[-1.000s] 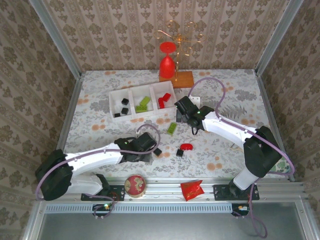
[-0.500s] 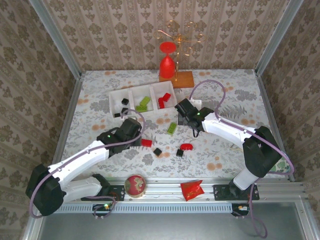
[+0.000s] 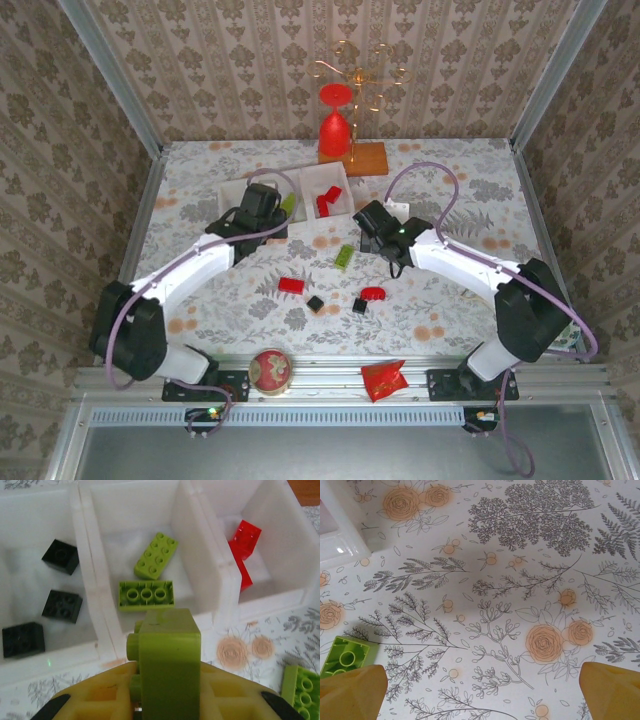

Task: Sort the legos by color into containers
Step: Place the lego in the container.

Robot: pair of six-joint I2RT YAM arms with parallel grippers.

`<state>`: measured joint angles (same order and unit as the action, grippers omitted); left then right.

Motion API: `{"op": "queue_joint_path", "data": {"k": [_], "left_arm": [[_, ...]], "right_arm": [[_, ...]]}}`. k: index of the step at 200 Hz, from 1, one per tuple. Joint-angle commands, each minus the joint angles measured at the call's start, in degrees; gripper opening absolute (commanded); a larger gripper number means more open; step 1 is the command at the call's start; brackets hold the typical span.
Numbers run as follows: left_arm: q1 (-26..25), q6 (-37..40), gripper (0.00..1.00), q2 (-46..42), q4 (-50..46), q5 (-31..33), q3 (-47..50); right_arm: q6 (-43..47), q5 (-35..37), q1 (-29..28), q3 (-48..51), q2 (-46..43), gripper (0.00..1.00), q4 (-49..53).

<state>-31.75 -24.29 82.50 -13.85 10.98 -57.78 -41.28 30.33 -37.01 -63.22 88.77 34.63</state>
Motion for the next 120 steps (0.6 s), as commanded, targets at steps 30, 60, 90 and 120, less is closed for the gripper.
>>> {"op": "queue_joint_path", "data": {"k": [30,60,90,120], "left_arm": [[2.36,4.76,0.1,6.35,3.27,-2.17,-5.99],[3.59,4.77,0.1,8.8,3.95,-2.89,-7.51],[4.15,5.34,0.1,11.16,4.58,-3.01,-9.2],[4.23,5.81,0.1,13.52,4.35,-2.91,-11.01]], "right_arm": [[-2.99,2.9,-0.38,2.4,-3.78,1.0,2.72],[-3.13,2.72,-0.34,2.73,-3.96,1.0,2.64],[-3.28,2.63,-0.3,2.82,-3.61,1.0,2.72],[-3.32,2.63,-0.33,2.84,-3.23,1.0,2.61]]}}
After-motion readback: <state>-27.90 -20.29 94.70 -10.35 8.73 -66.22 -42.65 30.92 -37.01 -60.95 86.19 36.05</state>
